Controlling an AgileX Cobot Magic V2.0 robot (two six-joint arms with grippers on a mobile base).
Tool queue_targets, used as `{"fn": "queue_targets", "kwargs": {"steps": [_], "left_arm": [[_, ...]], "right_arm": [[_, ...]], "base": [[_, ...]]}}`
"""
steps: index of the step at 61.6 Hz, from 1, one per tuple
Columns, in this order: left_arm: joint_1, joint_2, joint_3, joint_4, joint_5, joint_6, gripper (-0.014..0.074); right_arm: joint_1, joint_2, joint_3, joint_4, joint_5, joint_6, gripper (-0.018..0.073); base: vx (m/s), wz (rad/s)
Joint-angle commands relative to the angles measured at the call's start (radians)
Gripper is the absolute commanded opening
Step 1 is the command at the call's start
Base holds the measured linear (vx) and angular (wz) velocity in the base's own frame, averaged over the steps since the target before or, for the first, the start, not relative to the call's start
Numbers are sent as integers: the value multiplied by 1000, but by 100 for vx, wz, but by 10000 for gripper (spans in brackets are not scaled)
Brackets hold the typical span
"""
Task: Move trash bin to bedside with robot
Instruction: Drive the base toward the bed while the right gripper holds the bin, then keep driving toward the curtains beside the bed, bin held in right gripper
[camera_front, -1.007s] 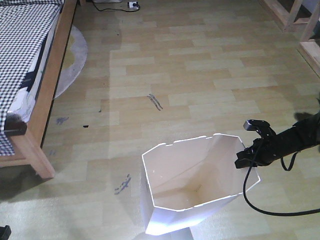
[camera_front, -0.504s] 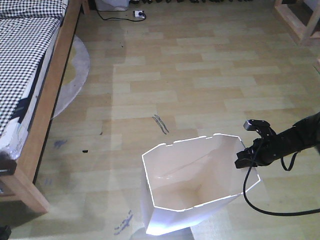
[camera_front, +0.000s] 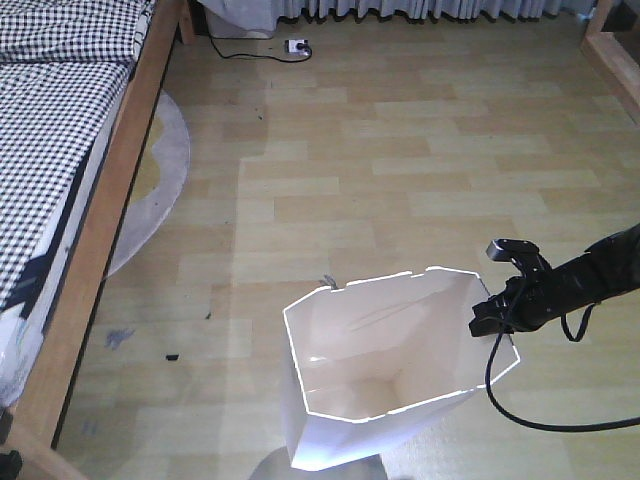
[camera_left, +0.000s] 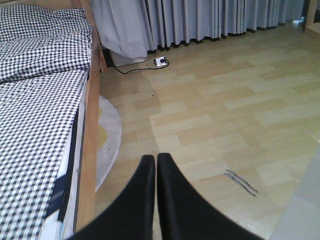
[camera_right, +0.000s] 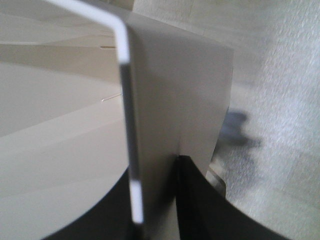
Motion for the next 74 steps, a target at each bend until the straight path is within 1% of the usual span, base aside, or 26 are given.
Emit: {"fn": "queue_targets", "kwargs": {"steps": [1, 74], "left_arm": [[0, -20, 18, 0, -69, -5, -7], [0, -20, 18, 0, -69, -5, -7]], "right_arm": [[-5, -81, -15, 79, 183, 9, -3], [-5, -81, -15, 79, 183, 9, -3]], "base": [[41, 4], [41, 3]]}}
